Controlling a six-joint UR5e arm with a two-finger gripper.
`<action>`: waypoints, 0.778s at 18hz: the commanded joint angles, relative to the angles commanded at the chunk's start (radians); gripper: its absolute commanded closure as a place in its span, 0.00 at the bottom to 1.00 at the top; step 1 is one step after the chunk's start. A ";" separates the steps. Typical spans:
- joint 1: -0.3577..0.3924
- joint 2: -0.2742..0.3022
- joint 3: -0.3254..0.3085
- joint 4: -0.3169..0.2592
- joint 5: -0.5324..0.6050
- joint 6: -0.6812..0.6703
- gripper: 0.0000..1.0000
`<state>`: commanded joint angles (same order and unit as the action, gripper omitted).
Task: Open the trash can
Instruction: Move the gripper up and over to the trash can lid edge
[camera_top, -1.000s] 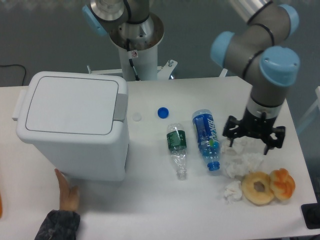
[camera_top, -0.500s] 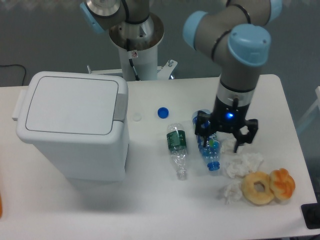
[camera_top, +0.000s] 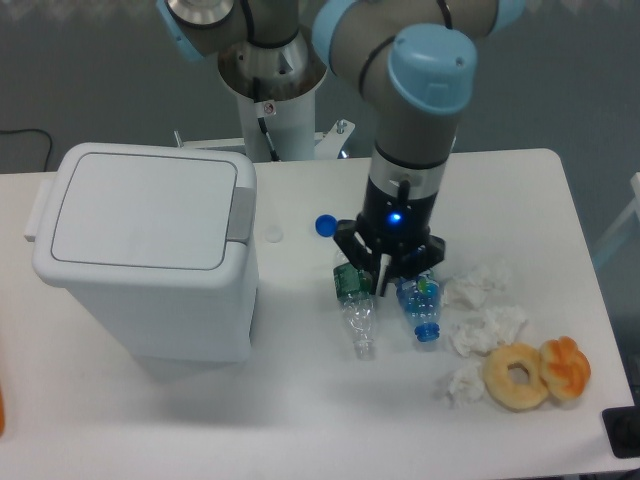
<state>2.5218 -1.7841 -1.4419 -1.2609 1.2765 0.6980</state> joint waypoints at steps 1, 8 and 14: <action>0.002 0.009 0.000 -0.008 -0.014 0.000 1.00; -0.003 0.098 -0.024 -0.114 -0.101 -0.046 1.00; -0.014 0.163 -0.072 -0.109 -0.206 -0.080 1.00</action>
<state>2.5081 -1.6214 -1.5140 -1.3698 1.0708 0.6182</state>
